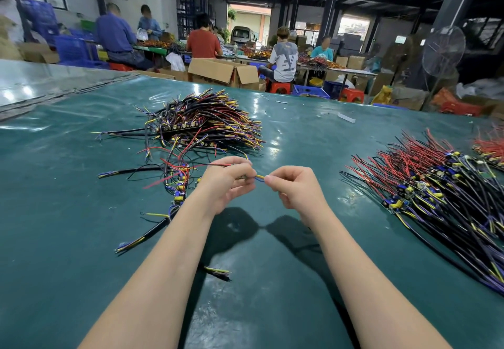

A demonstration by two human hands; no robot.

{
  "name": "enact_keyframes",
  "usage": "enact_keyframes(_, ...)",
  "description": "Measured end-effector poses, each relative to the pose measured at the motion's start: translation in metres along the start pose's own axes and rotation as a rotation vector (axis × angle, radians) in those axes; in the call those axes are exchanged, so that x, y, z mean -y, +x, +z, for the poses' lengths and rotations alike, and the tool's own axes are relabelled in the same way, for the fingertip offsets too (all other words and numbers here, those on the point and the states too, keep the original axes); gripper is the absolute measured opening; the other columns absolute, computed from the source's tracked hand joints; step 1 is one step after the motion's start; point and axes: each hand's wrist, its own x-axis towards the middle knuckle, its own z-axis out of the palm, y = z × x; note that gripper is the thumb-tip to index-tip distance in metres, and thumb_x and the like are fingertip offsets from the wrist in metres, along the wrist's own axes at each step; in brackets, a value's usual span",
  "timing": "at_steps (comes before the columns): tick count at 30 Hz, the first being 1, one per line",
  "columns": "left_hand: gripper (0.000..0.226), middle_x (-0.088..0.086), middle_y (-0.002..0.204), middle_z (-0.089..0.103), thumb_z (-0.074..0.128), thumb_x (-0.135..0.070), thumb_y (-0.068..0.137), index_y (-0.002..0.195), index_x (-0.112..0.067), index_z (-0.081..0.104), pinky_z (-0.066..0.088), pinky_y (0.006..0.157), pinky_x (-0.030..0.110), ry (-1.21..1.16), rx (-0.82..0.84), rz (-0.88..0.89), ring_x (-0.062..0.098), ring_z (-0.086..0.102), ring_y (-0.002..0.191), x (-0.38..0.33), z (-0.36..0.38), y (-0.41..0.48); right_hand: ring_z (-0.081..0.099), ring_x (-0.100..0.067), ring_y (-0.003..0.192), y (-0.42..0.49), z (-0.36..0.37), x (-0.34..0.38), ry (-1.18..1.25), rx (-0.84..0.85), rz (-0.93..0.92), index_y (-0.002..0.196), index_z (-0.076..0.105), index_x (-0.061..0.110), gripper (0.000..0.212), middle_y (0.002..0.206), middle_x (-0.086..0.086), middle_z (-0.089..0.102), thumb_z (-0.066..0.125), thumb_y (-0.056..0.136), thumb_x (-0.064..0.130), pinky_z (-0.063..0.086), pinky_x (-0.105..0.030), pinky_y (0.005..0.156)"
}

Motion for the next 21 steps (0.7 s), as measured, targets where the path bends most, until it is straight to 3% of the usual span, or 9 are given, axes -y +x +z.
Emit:
enact_keyframes(2, 0.026, -0.006, 0.047, 0.056, 0.058, 0.008, 0.079, 0.066, -0.015, 0.056, 0.049, 0.047, 0.016, 0.009, 0.027, -0.008, 0.005, 0.057, 0.043, 0.002, 0.004, -0.001, 0.027, -0.001, 0.031, 0.003, 0.000, -0.004, -0.033, -0.086, -0.022, 0.057, 0.057, 0.014, 0.030, 0.036, 0.012, 0.040, 0.061, 0.084, 0.001, 0.023, -0.015, 0.038)
enact_keyframes(5, 0.022, -0.004, 0.048, 0.059, 0.060, 0.003, 0.081, 0.065, -0.012, 0.057, 0.049, 0.047, 0.015, 0.040, 0.017, -0.017, 0.005, 0.060, 0.045, 0.006, 0.008, -0.002, 0.039, -0.004, 0.039, 0.003, 0.001, -0.010, -0.294, -0.199, -0.089, 0.058, 0.057, 0.019, 0.029, 0.038, 0.012, 0.043, 0.062, 0.084, 0.009, 0.033, -0.024, 0.049)
enact_keyframes(8, 0.022, 0.001, 0.049, 0.059, 0.060, 0.005, 0.081, 0.064, -0.007, 0.057, 0.051, 0.047, 0.017, 0.056, -0.068, 0.004, 0.009, 0.059, 0.042, 0.010, 0.010, -0.001, 0.050, -0.017, 0.058, 0.002, 0.001, -0.011, -0.514, -0.122, -0.144, 0.074, 0.066, 0.015, 0.013, 0.057, 0.012, 0.049, 0.059, 0.085, 0.011, 0.041, -0.031, 0.062)
enact_keyframes(11, 0.023, 0.002, 0.050, 0.057, 0.057, 0.008, 0.082, 0.063, -0.006, 0.055, 0.053, 0.049, 0.017, 0.044, -0.087, 0.002, 0.009, 0.058, 0.042, 0.011, 0.011, 0.000, 0.043, -0.002, 0.056, 0.002, 0.001, -0.009, -0.610, -0.048, -0.174, 0.086, 0.071, 0.019, 0.009, 0.065, 0.015, 0.053, 0.063, 0.084, 0.018, 0.035, -0.026, 0.061)
enact_keyframes(15, 0.024, -0.002, 0.047, 0.058, 0.058, 0.004, 0.082, 0.062, -0.010, 0.056, 0.052, 0.048, 0.017, 0.042, -0.064, -0.028, 0.009, 0.061, 0.044, 0.010, 0.011, -0.001, 0.046, -0.012, 0.061, -0.001, 0.004, -0.008, -0.612, -0.063, -0.260, 0.078, 0.070, 0.012, 0.006, 0.067, 0.006, 0.059, 0.067, 0.081, 0.017, 0.041, -0.030, 0.064)
enact_keyframes(18, 0.021, -0.002, 0.050, 0.059, 0.059, 0.001, 0.081, 0.064, -0.012, 0.057, 0.051, 0.048, 0.016, 0.056, -0.048, -0.032, 0.007, 0.061, 0.046, 0.008, 0.011, -0.002, 0.044, -0.001, 0.050, -0.001, 0.003, -0.005, -0.497, -0.068, -0.204, 0.070, 0.066, 0.010, 0.010, 0.055, 0.013, 0.054, 0.066, 0.081, 0.010, 0.037, -0.020, 0.055)
enact_keyframes(21, 0.022, -0.006, 0.050, 0.060, 0.060, -0.001, 0.080, 0.063, -0.015, 0.058, 0.047, 0.045, 0.013, 0.104, -0.021, -0.025, 0.005, 0.062, 0.049, 0.008, 0.011, -0.003, 0.044, 0.003, 0.042, 0.002, -0.002, 0.000, -0.340, -0.094, -0.114, 0.055, 0.058, 0.023, 0.030, 0.039, 0.018, 0.049, 0.067, 0.078, 0.005, 0.033, -0.016, 0.051)
